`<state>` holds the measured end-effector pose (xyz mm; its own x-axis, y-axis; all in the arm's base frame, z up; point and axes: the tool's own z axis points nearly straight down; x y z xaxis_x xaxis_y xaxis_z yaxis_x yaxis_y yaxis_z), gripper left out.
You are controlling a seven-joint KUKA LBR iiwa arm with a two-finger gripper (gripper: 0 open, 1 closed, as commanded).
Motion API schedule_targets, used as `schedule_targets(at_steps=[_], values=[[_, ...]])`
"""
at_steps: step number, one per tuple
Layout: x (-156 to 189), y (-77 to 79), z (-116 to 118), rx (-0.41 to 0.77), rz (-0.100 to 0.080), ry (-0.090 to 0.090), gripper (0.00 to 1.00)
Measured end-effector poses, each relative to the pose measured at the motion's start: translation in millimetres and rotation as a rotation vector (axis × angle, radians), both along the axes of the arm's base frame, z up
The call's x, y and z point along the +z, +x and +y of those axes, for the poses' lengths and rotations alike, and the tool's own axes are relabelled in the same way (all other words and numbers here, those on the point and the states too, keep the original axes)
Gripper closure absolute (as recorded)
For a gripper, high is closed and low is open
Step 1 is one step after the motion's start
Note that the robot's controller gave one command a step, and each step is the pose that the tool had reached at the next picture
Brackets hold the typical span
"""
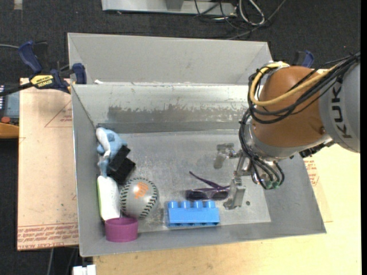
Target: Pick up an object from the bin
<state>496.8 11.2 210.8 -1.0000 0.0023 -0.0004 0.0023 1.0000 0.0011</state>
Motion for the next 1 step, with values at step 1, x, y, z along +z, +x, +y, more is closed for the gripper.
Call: schedule_targets(at_steps=[1], values=[[0.0,0.0,0.0,0.0,0.0,0.0,0.0]])
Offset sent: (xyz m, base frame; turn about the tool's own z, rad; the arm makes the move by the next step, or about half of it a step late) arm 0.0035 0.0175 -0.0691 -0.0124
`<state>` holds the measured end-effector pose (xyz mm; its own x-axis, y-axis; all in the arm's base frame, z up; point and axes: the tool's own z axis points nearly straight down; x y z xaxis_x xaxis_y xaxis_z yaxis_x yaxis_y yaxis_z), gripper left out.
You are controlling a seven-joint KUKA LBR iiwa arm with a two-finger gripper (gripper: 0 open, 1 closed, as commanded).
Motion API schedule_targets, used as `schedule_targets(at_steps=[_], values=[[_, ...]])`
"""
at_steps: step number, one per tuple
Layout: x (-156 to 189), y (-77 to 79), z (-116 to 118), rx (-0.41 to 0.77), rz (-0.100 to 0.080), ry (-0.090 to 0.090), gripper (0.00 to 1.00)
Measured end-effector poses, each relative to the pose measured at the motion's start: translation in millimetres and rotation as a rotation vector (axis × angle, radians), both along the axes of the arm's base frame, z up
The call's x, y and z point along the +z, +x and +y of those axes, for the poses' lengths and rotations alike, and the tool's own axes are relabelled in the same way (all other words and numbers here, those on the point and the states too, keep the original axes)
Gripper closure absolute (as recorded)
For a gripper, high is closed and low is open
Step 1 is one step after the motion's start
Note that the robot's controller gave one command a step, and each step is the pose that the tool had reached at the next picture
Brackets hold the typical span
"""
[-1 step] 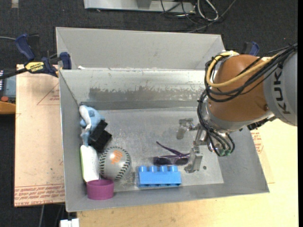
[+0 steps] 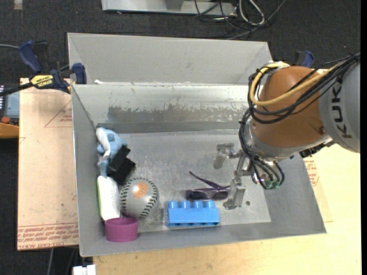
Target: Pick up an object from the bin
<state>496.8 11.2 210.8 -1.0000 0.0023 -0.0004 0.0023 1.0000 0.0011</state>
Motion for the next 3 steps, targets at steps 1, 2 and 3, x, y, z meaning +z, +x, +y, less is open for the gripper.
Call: schedule_targets(at_steps=[1,2,3], values=[[-73,3.0,19,0.015,0.005,0.001,0.0],[-72,1.7,18,0.014,0.008,0.002,0.0],[-58,9.8,7,0.05,0.001,0.001,0.0]])
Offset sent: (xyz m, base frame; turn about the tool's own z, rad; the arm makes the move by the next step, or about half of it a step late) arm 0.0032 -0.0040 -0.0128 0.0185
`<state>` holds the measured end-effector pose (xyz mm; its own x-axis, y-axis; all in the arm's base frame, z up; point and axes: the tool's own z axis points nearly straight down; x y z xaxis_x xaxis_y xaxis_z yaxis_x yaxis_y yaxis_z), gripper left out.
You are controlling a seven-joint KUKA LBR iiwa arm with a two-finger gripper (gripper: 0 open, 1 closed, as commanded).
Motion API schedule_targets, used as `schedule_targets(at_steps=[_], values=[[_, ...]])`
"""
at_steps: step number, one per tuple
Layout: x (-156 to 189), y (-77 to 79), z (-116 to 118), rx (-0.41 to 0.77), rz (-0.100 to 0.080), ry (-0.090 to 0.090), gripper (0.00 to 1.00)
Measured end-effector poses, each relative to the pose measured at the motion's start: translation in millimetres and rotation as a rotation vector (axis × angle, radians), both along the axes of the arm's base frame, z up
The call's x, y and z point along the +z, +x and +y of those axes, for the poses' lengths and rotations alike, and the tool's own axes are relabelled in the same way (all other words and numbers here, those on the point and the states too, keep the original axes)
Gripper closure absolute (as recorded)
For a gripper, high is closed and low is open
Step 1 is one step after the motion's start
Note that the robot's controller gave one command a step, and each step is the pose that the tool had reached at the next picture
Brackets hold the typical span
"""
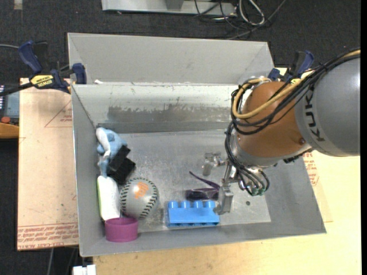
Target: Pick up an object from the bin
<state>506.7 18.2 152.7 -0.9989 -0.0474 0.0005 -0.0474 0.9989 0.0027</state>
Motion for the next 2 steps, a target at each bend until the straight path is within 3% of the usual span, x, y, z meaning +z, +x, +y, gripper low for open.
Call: schedule_targets(at_steps=[1,2], values=[[-6,-0.1,0,0.004,-0.001,0.0,0.0],[-50,-25.6,29,0.102,0.001,0.001,0.0]])
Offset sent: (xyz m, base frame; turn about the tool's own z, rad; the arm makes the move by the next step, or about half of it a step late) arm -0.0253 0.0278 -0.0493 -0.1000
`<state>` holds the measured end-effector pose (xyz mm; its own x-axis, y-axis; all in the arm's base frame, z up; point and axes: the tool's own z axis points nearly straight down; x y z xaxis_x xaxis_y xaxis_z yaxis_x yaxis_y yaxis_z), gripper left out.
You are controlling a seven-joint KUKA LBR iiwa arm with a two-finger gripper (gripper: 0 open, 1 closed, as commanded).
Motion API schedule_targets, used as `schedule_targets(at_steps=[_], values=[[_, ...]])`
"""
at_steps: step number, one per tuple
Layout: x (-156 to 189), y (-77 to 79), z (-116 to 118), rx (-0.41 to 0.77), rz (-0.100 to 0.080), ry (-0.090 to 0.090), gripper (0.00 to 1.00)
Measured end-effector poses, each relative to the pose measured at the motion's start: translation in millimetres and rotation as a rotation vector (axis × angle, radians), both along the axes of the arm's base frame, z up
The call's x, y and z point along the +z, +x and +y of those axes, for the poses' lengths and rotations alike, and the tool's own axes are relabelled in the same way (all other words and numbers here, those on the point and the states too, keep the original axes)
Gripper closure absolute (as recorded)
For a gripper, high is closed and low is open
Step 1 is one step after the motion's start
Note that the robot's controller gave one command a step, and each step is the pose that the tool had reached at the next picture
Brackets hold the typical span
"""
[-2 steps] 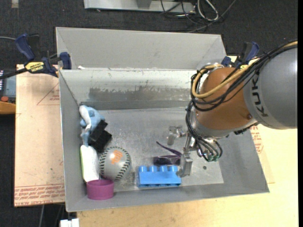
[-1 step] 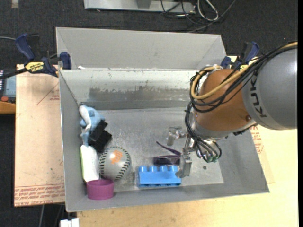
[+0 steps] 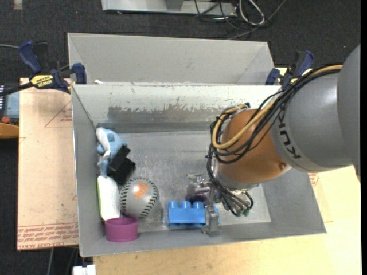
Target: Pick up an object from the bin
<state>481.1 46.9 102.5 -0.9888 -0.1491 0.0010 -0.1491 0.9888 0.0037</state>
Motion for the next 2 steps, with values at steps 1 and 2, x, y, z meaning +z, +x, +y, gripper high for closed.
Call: schedule_targets(at_steps=[1,2], values=[[25.8,34.5,-34.0,-0.152,-0.008,0.0,1.0],[25.8,34.5,-34.1,-0.152,-0.008,0.0,0.0]])
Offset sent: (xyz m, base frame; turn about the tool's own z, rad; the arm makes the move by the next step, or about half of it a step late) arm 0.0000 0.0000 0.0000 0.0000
